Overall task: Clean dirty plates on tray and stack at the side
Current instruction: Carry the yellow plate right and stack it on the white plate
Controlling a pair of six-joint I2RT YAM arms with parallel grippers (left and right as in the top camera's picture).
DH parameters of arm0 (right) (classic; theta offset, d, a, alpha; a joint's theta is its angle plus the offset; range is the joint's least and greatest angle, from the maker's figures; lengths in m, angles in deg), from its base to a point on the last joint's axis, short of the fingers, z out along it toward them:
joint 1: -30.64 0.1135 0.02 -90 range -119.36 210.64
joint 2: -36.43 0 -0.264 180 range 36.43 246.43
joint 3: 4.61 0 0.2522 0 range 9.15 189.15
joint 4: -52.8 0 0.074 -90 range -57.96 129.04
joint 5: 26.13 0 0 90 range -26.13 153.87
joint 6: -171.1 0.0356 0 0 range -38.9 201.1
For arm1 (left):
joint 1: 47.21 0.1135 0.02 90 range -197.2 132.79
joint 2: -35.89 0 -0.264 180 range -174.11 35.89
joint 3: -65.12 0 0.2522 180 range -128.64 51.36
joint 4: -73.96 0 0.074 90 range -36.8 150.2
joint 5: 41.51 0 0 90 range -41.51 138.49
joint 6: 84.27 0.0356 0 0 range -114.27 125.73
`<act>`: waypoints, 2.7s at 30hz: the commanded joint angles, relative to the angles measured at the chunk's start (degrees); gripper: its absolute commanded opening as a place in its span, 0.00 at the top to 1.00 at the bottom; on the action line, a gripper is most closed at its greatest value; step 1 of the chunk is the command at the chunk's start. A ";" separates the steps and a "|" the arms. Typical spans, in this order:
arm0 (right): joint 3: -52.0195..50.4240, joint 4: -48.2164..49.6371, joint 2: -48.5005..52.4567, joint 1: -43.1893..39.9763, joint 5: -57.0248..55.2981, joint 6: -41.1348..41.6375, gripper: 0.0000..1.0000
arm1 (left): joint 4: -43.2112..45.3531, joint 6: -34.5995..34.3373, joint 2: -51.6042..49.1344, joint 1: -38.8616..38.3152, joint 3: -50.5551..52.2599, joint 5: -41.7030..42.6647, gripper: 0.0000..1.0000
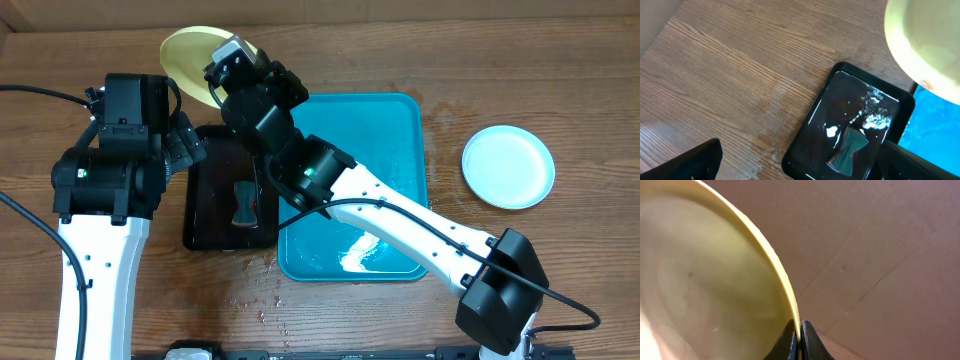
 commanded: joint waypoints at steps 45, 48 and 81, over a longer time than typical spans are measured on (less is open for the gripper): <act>1.36 -42.29 -0.48 -49.55 60.39 49.16 0.96 | -0.09 -1.01 -0.04 0.02 -0.66 -0.31 0.01; 1.33 -47.04 -0.48 -56.98 60.33 47.74 0.96 | -0.09 -1.01 -0.04 0.02 -0.66 -0.31 0.00; -16.35 -60.04 -0.48 -74.03 38.93 45.27 0.96 | -0.09 -1.01 -0.04 0.02 -0.66 -0.31 0.00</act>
